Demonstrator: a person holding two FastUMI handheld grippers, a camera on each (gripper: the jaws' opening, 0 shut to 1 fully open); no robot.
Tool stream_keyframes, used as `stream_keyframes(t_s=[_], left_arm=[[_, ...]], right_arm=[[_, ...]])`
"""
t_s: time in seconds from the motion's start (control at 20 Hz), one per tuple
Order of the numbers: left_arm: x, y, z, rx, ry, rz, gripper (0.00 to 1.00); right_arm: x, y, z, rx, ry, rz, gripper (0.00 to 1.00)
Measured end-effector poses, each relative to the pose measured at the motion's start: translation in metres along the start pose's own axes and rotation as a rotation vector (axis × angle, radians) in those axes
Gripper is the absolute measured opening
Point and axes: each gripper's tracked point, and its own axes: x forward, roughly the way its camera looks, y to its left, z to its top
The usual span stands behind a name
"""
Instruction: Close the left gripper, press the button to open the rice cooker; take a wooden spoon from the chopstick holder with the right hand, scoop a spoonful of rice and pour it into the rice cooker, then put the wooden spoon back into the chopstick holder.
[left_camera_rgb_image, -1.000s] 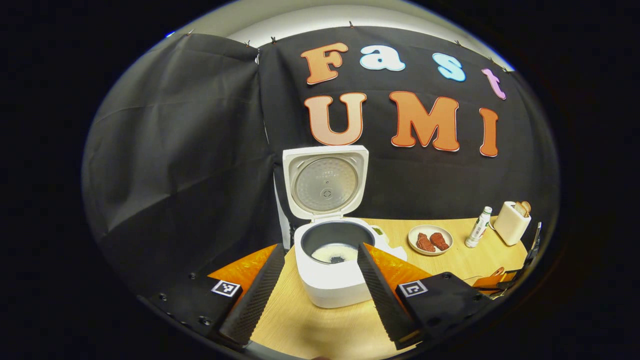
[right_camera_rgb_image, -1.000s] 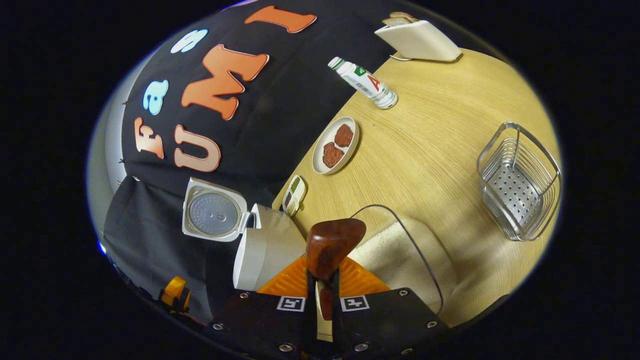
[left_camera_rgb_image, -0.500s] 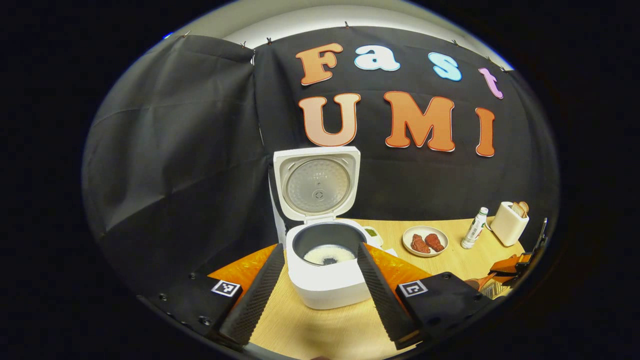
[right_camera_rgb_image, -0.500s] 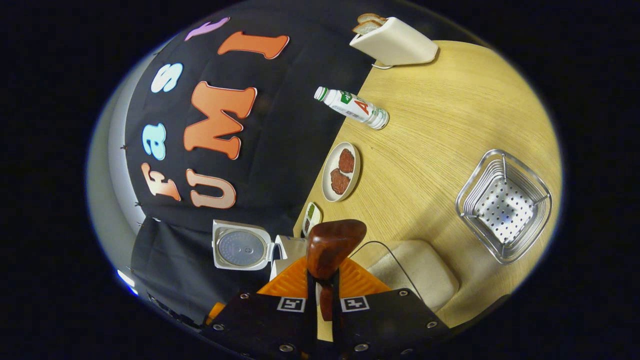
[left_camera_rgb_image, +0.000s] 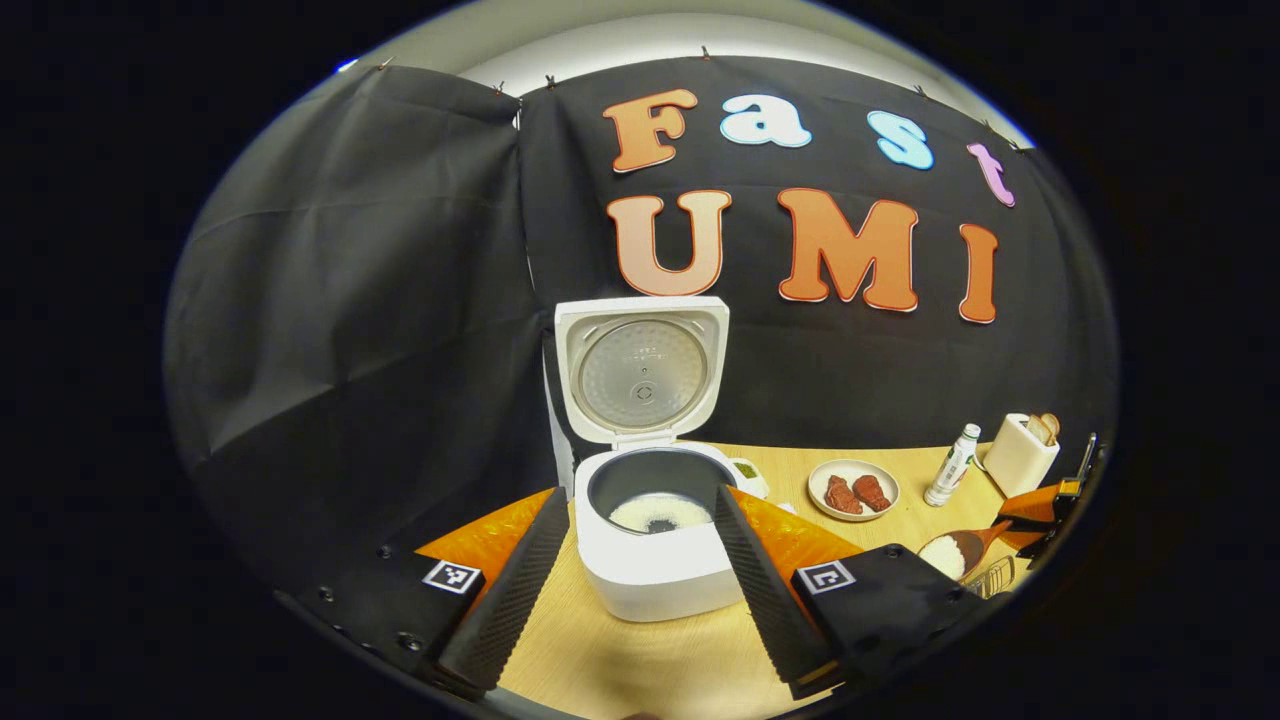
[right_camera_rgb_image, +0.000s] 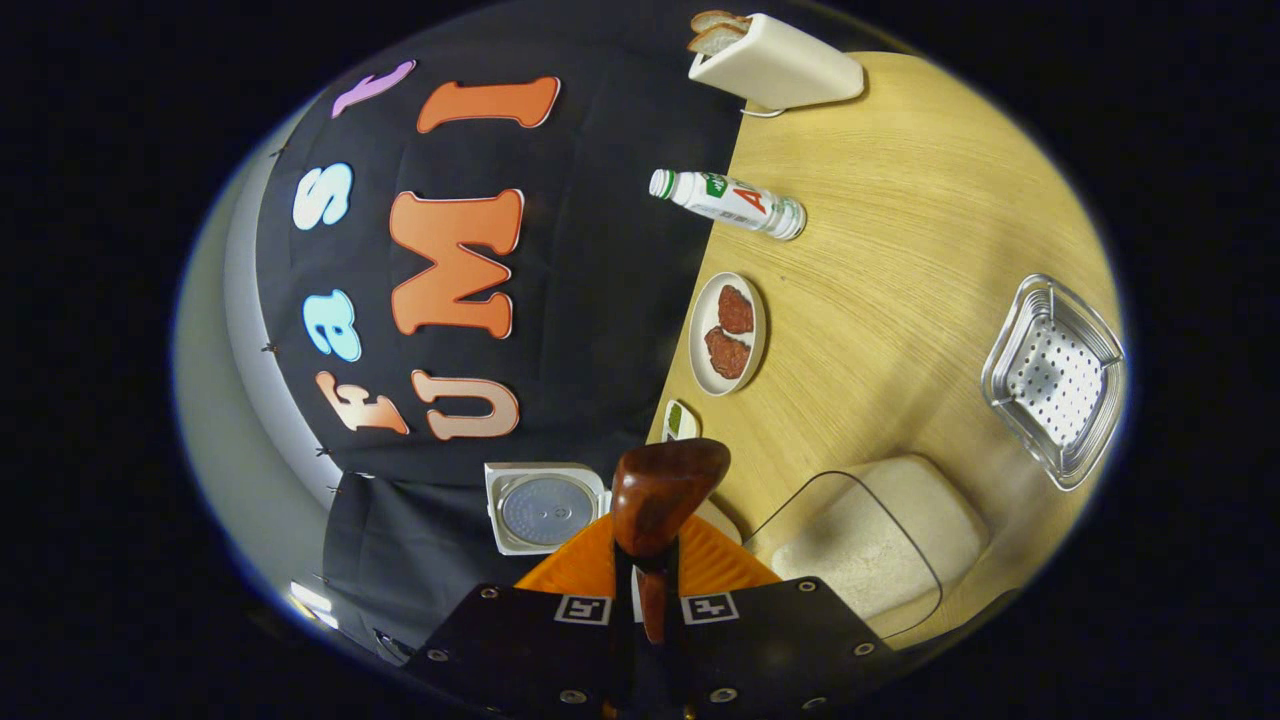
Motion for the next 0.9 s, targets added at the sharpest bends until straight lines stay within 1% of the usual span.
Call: stream_keyframes(t_s=[0.15,0.3,0.35,0.45,0.5,0.55,0.65,0.9], left_arm=[[0.000,0.011,0.000,-0.015,-0.005,0.019,0.99],[-0.001,0.023,0.004,-0.010,-0.030,0.041,0.99],[-0.002,0.026,0.004,-0.007,-0.038,0.045,1.00],[-0.004,0.033,0.006,-0.006,-0.052,0.051,0.99],[-0.005,0.037,0.008,-0.007,-0.057,0.055,1.00],[-0.006,0.043,0.009,-0.008,-0.064,0.062,0.99],[-0.005,0.055,0.013,-0.012,-0.082,0.077,1.00],[-0.011,0.084,0.012,-0.020,-0.097,0.115,0.99]], right_arm=[[0.012,0.023,-0.007,0.002,0.026,0.034,0.11],[0.031,0.041,-0.019,0.001,0.061,0.047,0.11],[0.034,0.043,-0.024,-0.002,0.075,0.052,0.11],[0.046,0.053,-0.037,-0.007,0.106,0.058,0.11],[0.053,0.058,-0.043,-0.011,0.119,0.061,0.11],[0.060,0.064,-0.050,-0.010,0.135,0.066,0.11],[0.075,0.079,-0.061,-0.017,0.155,0.078,0.11],[0.114,0.115,-0.076,-0.057,0.169,0.107,0.11]])
